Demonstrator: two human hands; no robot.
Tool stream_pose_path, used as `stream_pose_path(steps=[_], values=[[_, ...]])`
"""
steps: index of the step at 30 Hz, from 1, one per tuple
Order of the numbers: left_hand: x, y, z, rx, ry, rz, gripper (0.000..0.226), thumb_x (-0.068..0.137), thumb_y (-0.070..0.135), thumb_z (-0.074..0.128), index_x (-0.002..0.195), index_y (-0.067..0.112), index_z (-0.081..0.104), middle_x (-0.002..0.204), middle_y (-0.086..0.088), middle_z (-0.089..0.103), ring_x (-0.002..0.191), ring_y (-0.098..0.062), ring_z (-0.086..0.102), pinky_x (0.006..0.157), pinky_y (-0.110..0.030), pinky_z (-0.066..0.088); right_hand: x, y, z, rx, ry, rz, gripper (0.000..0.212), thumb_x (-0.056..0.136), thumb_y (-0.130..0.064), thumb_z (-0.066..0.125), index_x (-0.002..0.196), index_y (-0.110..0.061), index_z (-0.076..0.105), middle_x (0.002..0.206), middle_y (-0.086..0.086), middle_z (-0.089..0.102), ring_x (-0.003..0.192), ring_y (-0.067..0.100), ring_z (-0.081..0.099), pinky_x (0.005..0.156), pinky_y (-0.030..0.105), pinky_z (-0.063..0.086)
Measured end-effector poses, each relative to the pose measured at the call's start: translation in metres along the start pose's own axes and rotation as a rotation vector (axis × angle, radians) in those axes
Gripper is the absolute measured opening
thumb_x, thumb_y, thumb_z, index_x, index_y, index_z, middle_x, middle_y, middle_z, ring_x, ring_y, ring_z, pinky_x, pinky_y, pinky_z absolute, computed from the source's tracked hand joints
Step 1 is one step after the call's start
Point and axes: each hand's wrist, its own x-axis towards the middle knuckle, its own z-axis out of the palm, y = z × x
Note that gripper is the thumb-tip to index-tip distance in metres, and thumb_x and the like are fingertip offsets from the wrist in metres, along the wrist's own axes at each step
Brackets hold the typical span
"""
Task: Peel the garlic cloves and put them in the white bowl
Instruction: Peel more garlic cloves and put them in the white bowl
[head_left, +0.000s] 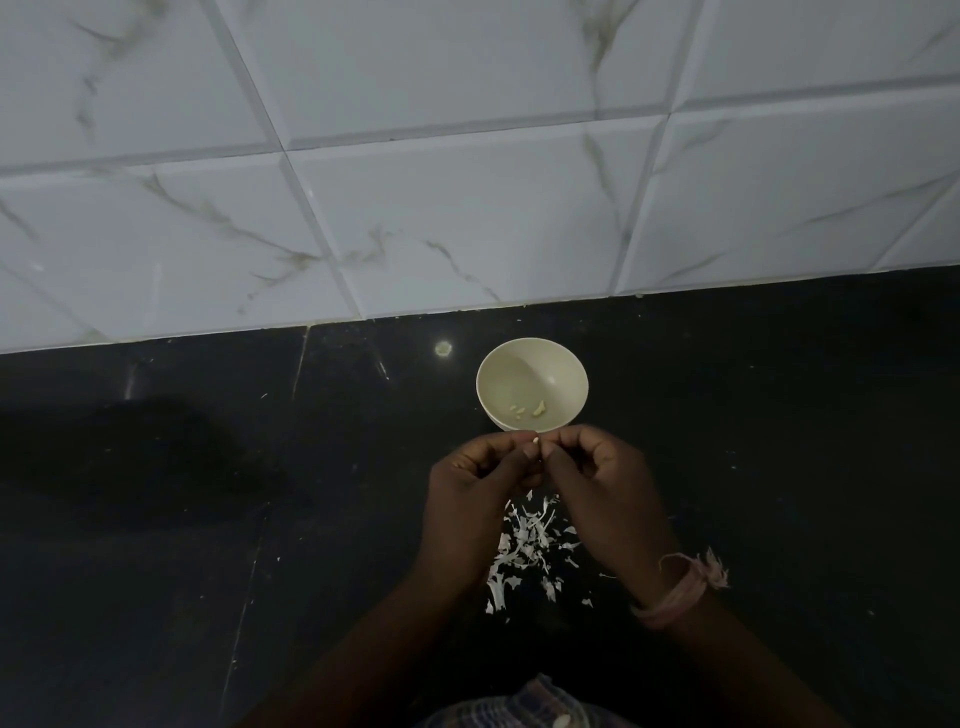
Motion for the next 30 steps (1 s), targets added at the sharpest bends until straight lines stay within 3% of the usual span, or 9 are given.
stream_pose_path(steps=[5, 10, 14, 17, 20, 23, 26, 30], values=[[-0.001, 0.006, 0.000, 0.196, 0.031, 0.090, 0.010, 0.089, 0.010, 0.076, 0.099, 0.011, 0.078, 0.092, -0.006, 0.079, 0.089, -0.028, 0.076, 0.087, -0.047, 0.061, 0.000, -0.004, 0.000, 0.111, -0.029, 0.042, 0.013, 0.098, -0.013, 0.064, 0.095, -0.013, 0.076, 0.072, -0.005, 0.074, 0.065, 0.000, 0.067, 0.059, 0.014, 0.047], [0.002, 0.004, -0.001, 0.365, 0.041, 0.170, 0.011, 0.089, 0.010, 0.076, 0.096, 0.017, 0.082, 0.086, 0.006, 0.079, 0.080, -0.013, 0.076, 0.073, -0.024, 0.059, 0.003, 0.002, 0.002, 0.136, -0.013, 0.107, 0.011, 0.095, -0.019, 0.069, 0.087, -0.015, 0.076, 0.063, -0.002, 0.069, 0.057, 0.005, 0.061, 0.055, 0.020, 0.048], [0.013, 0.001, -0.002, 0.416, 0.021, 0.121, 0.015, 0.090, 0.006, 0.074, 0.096, 0.017, 0.082, 0.084, 0.006, 0.079, 0.080, -0.010, 0.076, 0.070, -0.018, 0.056, 0.015, 0.016, 0.007, 0.146, -0.031, 0.186, 0.016, 0.098, -0.017, 0.064, 0.088, -0.010, 0.074, 0.068, 0.011, 0.070, 0.057, 0.013, 0.060, 0.054, 0.026, 0.048], [0.031, -0.006, -0.002, 0.330, 0.028, -0.022, 0.014, 0.091, 0.004, 0.071, 0.097, 0.012, 0.081, 0.086, -0.004, 0.080, 0.084, -0.020, 0.077, 0.072, -0.025, 0.059, 0.036, 0.033, 0.018, 0.215, 0.010, 0.308, 0.016, 0.098, -0.014, 0.063, 0.089, -0.004, 0.072, 0.077, 0.021, 0.072, 0.062, 0.020, 0.064, 0.056, 0.032, 0.050], [0.047, -0.014, 0.002, 0.165, 0.108, -0.148, 0.012, 0.093, 0.002, 0.068, 0.098, 0.008, 0.078, 0.090, -0.012, 0.078, 0.084, -0.024, 0.076, 0.079, -0.035, 0.062, 0.065, 0.045, 0.026, 0.111, 0.085, 0.328, 0.017, 0.095, -0.018, 0.065, 0.085, -0.007, 0.072, 0.071, 0.011, 0.072, 0.064, 0.020, 0.066, 0.061, 0.032, 0.050], [0.056, -0.017, 0.005, 0.018, 0.188, -0.235, 0.012, 0.096, -0.003, 0.062, 0.100, 0.001, 0.073, 0.083, -0.012, 0.074, 0.066, -0.010, 0.070, 0.067, -0.023, 0.059, 0.088, 0.046, 0.025, -0.112, 0.133, 0.242, 0.012, 0.090, -0.019, 0.070, 0.087, -0.008, 0.074, 0.076, 0.006, 0.073, 0.072, 0.020, 0.068, 0.067, 0.031, 0.052], [0.063, -0.018, 0.008, -0.067, 0.216, -0.270, 0.015, 0.096, -0.007, 0.059, 0.099, 0.000, 0.072, 0.088, -0.016, 0.073, 0.072, -0.014, 0.071, 0.068, -0.022, 0.059, 0.097, 0.047, 0.024, -0.222, 0.123, 0.193, 0.006, 0.087, -0.014, 0.071, 0.086, -0.011, 0.076, 0.084, 0.004, 0.075, 0.080, 0.020, 0.069, 0.076, 0.032, 0.055], [0.071, -0.021, 0.013, -0.090, 0.204, -0.287, 0.020, 0.095, -0.011, 0.053, 0.101, -0.002, 0.070, 0.095, -0.019, 0.071, 0.081, -0.021, 0.071, 0.074, -0.026, 0.061, 0.098, 0.043, 0.022, -0.065, 0.126, 0.249, 0.013, 0.085, -0.007, 0.070, 0.080, -0.018, 0.076, 0.075, 0.002, 0.072, 0.071, 0.017, 0.065, 0.069, 0.030, 0.052]])
